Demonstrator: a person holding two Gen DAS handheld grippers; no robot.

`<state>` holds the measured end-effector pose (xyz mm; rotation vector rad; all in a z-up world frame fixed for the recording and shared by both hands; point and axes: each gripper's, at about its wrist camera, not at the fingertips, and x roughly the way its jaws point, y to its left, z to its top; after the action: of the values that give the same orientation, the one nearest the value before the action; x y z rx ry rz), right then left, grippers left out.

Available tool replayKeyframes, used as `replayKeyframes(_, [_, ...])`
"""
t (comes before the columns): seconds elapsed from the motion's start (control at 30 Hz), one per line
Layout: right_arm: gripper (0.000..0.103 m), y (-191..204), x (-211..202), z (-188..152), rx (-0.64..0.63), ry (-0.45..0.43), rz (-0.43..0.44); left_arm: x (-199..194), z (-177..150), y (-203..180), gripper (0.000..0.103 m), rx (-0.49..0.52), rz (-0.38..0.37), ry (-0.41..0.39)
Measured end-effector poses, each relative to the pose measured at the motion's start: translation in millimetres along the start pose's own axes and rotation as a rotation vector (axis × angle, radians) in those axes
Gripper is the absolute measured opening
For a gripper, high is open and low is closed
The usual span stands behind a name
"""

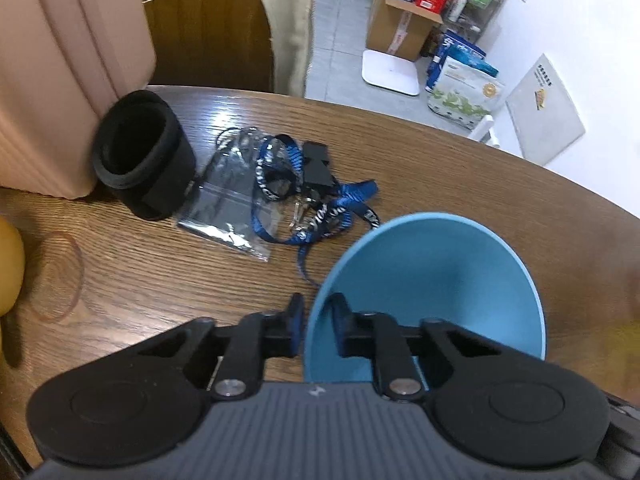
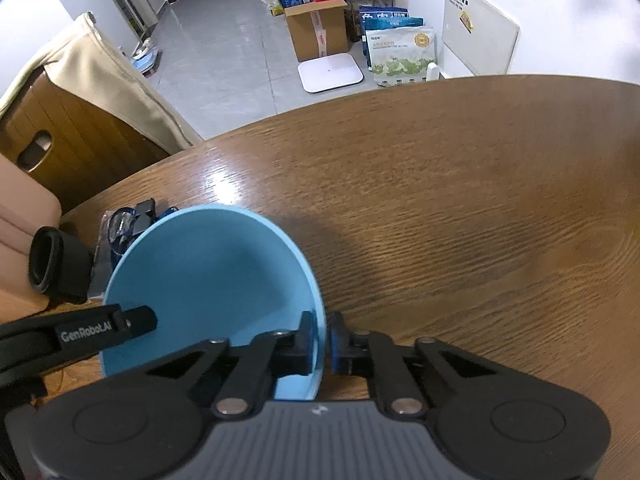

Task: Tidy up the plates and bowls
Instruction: 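Lift the blue bowl with both tools and carry it toward the stacked bowls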

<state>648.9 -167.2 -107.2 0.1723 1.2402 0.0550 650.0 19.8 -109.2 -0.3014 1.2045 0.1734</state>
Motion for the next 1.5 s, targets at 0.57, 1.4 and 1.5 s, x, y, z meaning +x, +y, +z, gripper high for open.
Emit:
replayKeyframes(0.57, [0.005, 1.9, -17.5, -19.7, 0.027, -0.050, -0.002, -21.5, -14.3, 2.6, 0.014, 0.033, -0.007, -0.034])
replayKeyframes(1.4, [0.005, 17.0, -109.9, -89.7, 0.086, -0.143, 0.007, -123.8, -67.7, 22.0, 0.015, 0.095, -0.040, -0.124])
replayKeyframes(1.5, [0.005, 16.9, -122.5, -100.3, 0.097, -0.157, 0.005, -133.8, -76.4, 24.2, 0.015, 0.107, -0.046, -0.130])
